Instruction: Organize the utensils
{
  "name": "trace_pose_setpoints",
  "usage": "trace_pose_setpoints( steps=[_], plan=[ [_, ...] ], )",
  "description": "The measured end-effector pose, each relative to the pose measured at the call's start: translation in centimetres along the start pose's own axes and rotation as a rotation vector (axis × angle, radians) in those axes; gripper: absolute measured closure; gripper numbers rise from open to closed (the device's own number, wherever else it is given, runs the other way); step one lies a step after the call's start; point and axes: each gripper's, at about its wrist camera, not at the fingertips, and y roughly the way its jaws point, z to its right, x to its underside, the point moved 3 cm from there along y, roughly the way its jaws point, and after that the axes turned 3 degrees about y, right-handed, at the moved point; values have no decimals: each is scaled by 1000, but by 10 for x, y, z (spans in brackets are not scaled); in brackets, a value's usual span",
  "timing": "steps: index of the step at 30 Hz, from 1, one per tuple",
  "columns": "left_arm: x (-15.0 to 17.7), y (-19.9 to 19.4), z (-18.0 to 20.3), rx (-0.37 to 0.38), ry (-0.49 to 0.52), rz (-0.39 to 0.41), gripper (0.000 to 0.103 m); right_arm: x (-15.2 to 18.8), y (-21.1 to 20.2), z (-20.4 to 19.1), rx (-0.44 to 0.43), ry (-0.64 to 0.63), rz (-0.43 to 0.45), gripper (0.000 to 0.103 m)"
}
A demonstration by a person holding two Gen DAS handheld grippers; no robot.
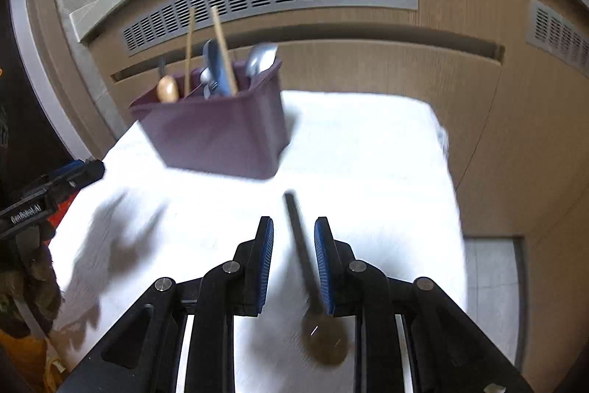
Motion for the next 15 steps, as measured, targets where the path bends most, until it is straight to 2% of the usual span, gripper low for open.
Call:
trace_pose_setpoints(
  steps=[3,7,10,12,13,15],
  plan=[
    [19,-16,12,-36,42,17,7,17,-9,-20,1,-11,28,78],
    [35,-36,24,-67,81,54,1,36,-32,-43,57,-38,128,47],
    [40,-53,28,-84,83,105,0,45,-49,-58,118,-65,203,33],
    [44,-68,32,-100,86,150,0,52,-58,-62,135,-49,225,17],
    [44,-74,33,-113,89,168,0,53,-60,-62,134,-38,228,12],
    [47,-84,36,-162,100,200,0,58,-68,-62,143,-7,243,10]
  ],
)
